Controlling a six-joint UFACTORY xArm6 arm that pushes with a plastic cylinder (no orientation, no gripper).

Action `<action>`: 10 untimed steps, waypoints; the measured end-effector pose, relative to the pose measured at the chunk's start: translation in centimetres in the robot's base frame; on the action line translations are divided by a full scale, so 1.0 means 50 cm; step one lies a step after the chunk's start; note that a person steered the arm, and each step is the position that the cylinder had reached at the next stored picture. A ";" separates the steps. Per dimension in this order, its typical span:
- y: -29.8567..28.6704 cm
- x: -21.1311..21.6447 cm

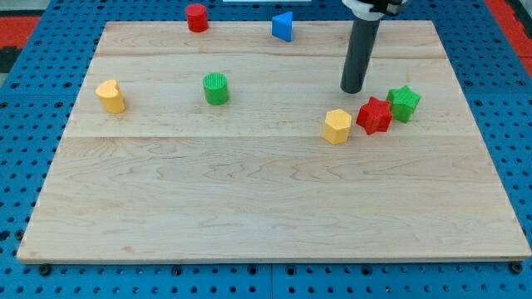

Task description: Move the green circle and yellow heart diagonal to each other

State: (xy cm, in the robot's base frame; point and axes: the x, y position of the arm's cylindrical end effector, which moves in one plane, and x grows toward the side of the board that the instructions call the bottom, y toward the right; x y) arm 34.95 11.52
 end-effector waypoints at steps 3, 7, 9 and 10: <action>-0.329 -0.021; -0.503 0.119; -0.681 0.268; -0.837 0.271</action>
State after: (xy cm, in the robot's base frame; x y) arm 48.48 -30.31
